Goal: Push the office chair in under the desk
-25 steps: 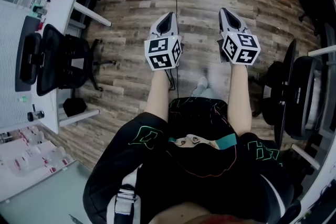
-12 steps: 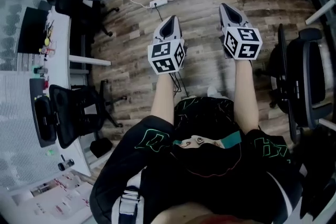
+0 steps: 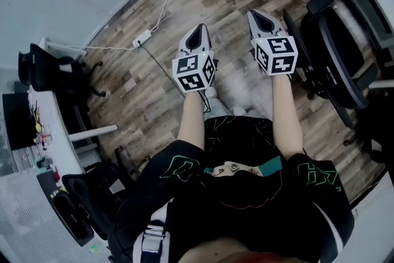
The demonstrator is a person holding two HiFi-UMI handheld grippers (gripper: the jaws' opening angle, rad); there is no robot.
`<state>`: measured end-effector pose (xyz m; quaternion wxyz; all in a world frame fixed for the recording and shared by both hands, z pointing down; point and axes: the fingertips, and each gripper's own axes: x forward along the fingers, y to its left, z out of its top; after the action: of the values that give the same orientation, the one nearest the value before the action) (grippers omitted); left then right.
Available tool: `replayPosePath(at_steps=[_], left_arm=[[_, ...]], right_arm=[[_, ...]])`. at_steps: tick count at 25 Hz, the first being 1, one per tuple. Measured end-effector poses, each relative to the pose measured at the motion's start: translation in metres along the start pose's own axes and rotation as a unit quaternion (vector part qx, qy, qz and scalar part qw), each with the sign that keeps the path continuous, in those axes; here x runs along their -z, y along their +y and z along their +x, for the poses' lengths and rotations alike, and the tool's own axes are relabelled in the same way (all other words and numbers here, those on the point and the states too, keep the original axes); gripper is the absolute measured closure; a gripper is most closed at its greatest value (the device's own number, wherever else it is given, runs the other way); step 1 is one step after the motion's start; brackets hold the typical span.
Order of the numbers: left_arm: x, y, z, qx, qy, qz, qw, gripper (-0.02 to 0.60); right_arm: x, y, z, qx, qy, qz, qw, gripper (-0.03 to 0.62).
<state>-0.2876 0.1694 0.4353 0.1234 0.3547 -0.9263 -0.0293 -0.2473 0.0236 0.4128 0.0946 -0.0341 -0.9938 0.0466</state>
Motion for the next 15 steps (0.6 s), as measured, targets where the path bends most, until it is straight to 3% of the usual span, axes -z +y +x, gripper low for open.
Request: replayPosePath(at_steps=[3,8,15], left_arm=[[0.002,-0.029,0.027,0.073,0.012,0.019,0.9971,0.574],[0.004,-0.032,0.055,0.142,0.035,0.030,0.9887,0.574],[0.019,-0.061,0.079,0.261,0.072,0.067,0.9604,0.574]], right_arm=[[0.002,-0.030,-0.010,0.066,-0.001,0.017,0.998,0.589],[0.012,-0.036,-0.018,0.133,-0.007,0.036,0.990,0.589],[0.036,-0.049,-0.048,0.255,-0.022,0.086,0.963,0.589]])
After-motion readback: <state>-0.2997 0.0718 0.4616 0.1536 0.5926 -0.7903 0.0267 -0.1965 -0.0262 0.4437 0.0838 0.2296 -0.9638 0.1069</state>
